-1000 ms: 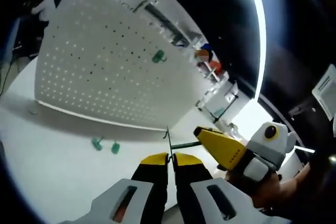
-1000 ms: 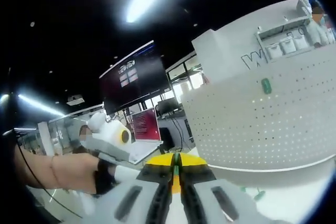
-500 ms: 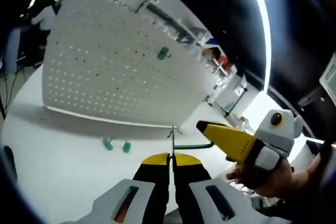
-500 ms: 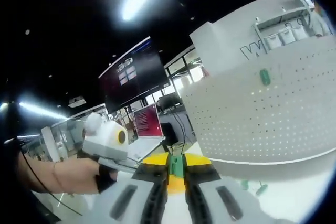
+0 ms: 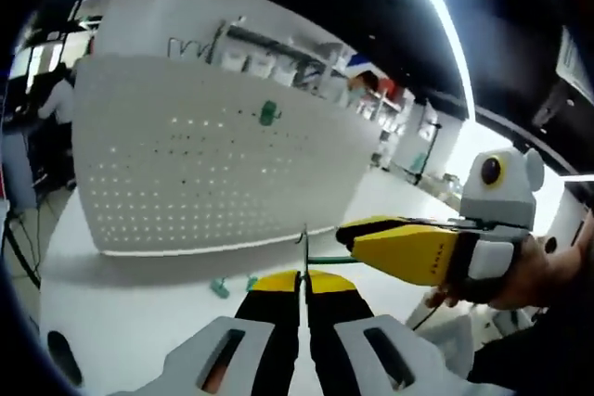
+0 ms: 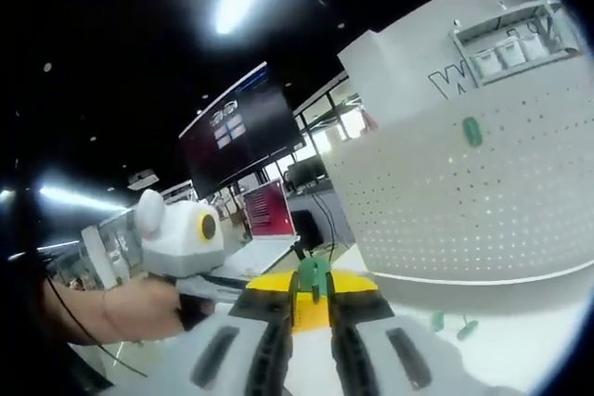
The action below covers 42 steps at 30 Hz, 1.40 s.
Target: Insert the hook assembly into the mounting plate slot until the hook locks in place.
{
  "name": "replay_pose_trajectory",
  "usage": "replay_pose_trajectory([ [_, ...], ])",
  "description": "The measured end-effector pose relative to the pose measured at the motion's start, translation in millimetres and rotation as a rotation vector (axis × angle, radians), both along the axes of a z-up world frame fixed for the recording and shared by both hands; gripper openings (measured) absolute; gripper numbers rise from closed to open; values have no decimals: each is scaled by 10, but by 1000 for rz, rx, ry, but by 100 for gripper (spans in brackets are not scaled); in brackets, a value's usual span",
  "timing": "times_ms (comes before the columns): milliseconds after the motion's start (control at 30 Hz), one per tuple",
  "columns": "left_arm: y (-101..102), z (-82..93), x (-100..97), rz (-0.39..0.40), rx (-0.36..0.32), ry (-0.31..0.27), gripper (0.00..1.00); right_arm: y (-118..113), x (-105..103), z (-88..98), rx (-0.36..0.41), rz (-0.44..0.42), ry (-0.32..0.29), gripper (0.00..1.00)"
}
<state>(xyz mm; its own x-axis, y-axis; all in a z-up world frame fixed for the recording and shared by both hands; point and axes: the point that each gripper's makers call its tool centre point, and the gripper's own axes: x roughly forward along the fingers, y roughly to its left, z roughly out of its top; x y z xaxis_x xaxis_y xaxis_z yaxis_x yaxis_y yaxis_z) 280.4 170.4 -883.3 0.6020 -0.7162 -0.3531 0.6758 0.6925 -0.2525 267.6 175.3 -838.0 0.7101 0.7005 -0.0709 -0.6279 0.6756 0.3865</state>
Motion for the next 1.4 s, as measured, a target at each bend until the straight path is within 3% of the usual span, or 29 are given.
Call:
replay_pose_trajectory([
  [300,-21,100,-9,-46,97,-166,1,18,0,-110,3,-3,45,5],
  [700,-5,131,6,-45,62,-176,1,71,10,-59,6,-21,20,1],
  [967,63,46,-5,-65,65,-153,3,129,2,-134,-16,-26,30,1],
  [1167,100,24,-30,-54,15,-112,5,177,-8,-135,-58,-2,14,1],
  [1400,73,1,-76,-69,-8,-96,32,187,-11,-118,-83,9,-1,1],
])
